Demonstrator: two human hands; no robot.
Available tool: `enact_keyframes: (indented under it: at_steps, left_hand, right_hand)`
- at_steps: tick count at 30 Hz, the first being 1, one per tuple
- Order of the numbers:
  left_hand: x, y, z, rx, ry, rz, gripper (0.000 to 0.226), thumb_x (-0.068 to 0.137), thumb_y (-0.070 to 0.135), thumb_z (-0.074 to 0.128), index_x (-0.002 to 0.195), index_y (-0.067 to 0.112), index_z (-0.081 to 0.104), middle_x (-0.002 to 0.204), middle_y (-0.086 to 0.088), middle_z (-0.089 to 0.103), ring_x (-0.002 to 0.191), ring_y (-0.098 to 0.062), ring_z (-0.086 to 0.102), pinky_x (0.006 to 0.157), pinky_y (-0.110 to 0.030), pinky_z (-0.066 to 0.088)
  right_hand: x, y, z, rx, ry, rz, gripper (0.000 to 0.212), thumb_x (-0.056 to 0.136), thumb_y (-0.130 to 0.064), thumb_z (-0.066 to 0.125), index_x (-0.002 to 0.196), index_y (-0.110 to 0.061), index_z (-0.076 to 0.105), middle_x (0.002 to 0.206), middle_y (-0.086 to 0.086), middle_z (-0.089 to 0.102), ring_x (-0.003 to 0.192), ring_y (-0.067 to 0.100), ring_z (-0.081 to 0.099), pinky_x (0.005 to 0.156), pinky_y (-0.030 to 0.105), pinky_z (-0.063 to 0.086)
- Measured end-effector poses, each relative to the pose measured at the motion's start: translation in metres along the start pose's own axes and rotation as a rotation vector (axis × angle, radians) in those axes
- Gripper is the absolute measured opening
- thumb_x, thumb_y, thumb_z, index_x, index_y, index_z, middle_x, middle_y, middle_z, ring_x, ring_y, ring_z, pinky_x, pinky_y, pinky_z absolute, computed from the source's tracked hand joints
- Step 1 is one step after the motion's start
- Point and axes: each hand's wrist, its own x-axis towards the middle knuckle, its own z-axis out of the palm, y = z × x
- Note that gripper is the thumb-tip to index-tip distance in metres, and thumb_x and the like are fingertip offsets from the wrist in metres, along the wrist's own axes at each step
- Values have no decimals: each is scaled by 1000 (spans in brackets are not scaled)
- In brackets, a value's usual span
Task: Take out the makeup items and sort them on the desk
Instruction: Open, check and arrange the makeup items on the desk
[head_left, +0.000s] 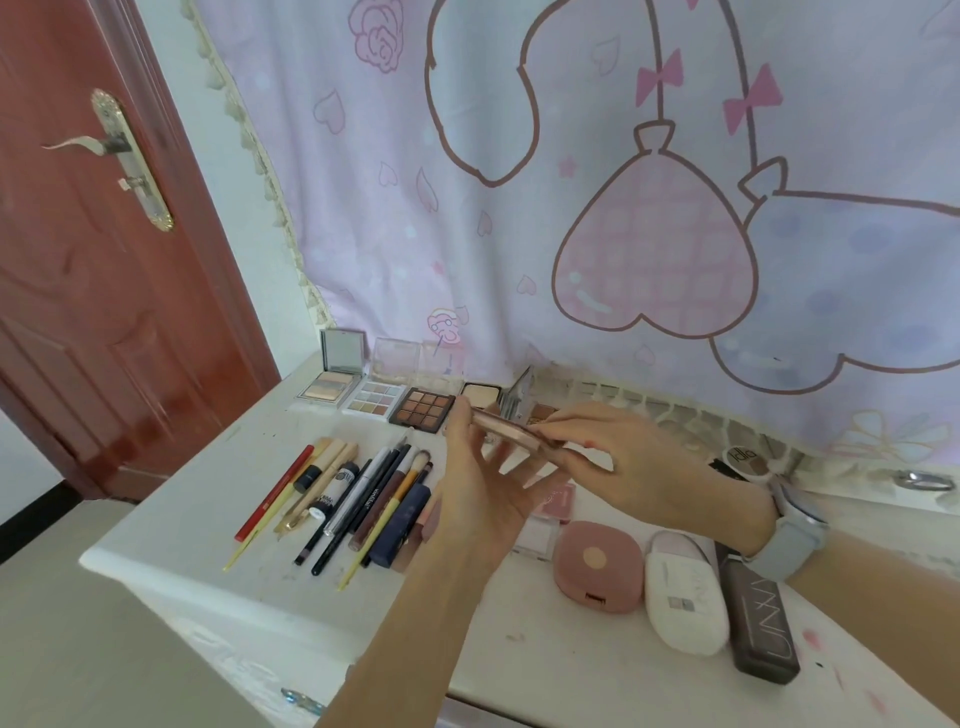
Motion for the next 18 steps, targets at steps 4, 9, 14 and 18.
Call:
enact_keyframes:
  at_steps: [4, 9, 14, 18]
  left_hand:
    - [-2, -5, 2, 57, -35, -65, 43, 75, 54, 59, 66, 15, 75, 95, -15, 66, 82, -34, 68, 72, -47, 57]
    - [-1, -9, 3, -28, -71, -176, 53, 69, 51, 64, 98, 8, 60, 104, -23, 65, 89, -41, 66, 63, -47, 57]
    - [1, -10, 2, -30, -128, -201, 55, 65, 51, 67, 98, 7, 62, 96, -23, 69, 92, -42, 65, 64, -47, 56]
    - [3, -15, 0, -8, -120, -210, 46, 72, 52, 64, 89, 9, 69, 96, -21, 70, 96, -41, 65, 67, -48, 56]
  right_hand:
    - [-4, 4, -1, -43, -59, -14, 29, 90, -18, 55, 118, -20, 62, 109, -7, 62, 94, 4, 55, 85, 15, 42]
    - [-5, 11, -10, 106, -110, 13, 28, 88, -16, 60, 114, -25, 66, 100, -13, 62, 86, -3, 54, 78, 10, 42]
    - [-8, 14, -15, 177, -123, 65, 30, 87, -10, 60, 112, -26, 66, 99, -19, 59, 91, -5, 54, 79, 11, 43]
    - [-10, 10, -12, 53, -153, 59, 30, 86, -14, 57, 112, -28, 66, 101, -14, 63, 91, -5, 50, 77, 4, 38]
